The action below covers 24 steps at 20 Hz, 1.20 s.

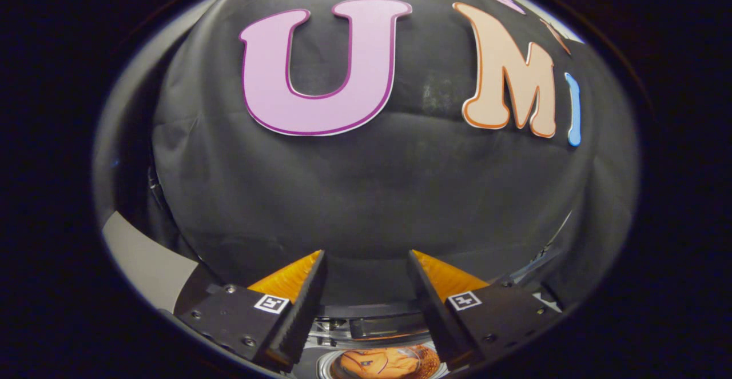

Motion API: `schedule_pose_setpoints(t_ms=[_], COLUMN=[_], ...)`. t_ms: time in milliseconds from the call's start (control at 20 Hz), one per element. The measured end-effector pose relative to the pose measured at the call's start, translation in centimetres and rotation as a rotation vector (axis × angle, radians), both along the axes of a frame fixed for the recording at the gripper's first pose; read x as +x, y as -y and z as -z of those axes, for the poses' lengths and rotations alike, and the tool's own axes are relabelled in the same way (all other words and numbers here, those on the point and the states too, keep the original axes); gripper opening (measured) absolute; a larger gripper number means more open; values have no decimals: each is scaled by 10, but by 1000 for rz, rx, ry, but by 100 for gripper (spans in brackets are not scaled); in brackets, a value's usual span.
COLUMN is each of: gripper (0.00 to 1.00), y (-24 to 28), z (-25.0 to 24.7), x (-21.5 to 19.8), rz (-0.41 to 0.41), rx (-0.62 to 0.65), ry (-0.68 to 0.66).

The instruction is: Put the clothes into the washing machine and then close the washing machine lid.

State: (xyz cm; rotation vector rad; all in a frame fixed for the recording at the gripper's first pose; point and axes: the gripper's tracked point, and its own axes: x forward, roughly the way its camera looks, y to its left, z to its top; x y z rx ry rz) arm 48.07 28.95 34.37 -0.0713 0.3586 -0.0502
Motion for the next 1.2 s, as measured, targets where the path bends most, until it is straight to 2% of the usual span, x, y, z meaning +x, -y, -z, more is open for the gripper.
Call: schedule_pose_setpoints(t_ms=[400, 1200], gripper=[86, 86], y=[0, -1], z=[-3, 8], x=[-8, -54], rz=[-1, -27], rx=[-1, 4], ry=[8, 26])
